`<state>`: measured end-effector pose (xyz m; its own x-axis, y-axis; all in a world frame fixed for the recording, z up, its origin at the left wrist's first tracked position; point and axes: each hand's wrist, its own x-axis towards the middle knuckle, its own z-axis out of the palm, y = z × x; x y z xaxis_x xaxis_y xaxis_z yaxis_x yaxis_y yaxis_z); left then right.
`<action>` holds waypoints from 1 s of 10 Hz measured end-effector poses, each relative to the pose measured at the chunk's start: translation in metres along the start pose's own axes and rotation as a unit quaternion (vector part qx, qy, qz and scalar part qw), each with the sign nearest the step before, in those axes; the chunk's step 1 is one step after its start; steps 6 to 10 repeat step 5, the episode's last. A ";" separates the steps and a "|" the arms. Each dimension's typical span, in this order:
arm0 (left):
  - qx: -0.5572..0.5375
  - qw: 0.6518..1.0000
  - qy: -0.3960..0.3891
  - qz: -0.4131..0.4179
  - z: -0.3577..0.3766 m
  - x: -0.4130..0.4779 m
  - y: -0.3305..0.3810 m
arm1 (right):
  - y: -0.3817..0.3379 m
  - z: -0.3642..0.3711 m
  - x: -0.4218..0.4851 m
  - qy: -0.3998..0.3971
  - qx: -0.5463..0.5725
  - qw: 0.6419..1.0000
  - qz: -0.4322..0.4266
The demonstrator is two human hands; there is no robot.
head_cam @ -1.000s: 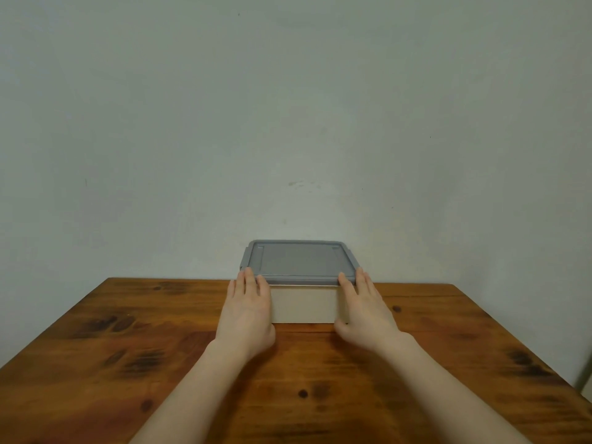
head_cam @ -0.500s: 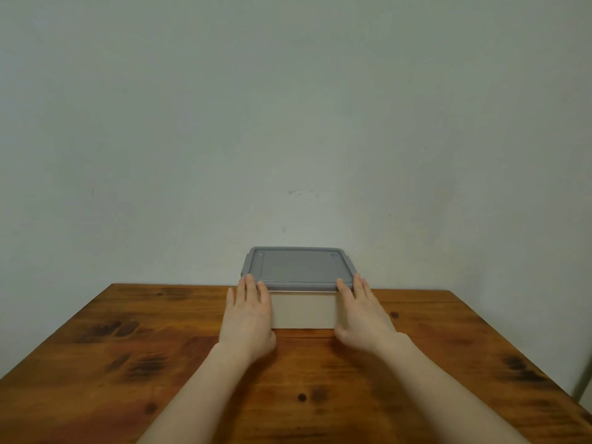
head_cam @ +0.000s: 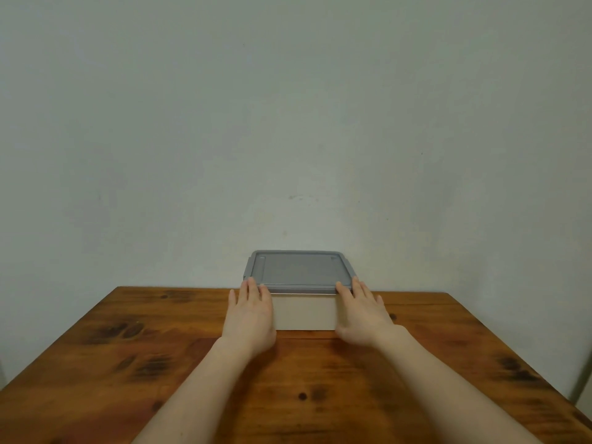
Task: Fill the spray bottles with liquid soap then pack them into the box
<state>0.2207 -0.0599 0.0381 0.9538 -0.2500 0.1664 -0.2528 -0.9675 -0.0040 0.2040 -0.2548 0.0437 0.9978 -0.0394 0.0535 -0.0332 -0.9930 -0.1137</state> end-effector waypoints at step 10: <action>-0.060 0.998 0.014 0.026 -0.025 0.001 0.014 | -0.005 -0.007 -0.018 -0.042 0.016 0.999 0.029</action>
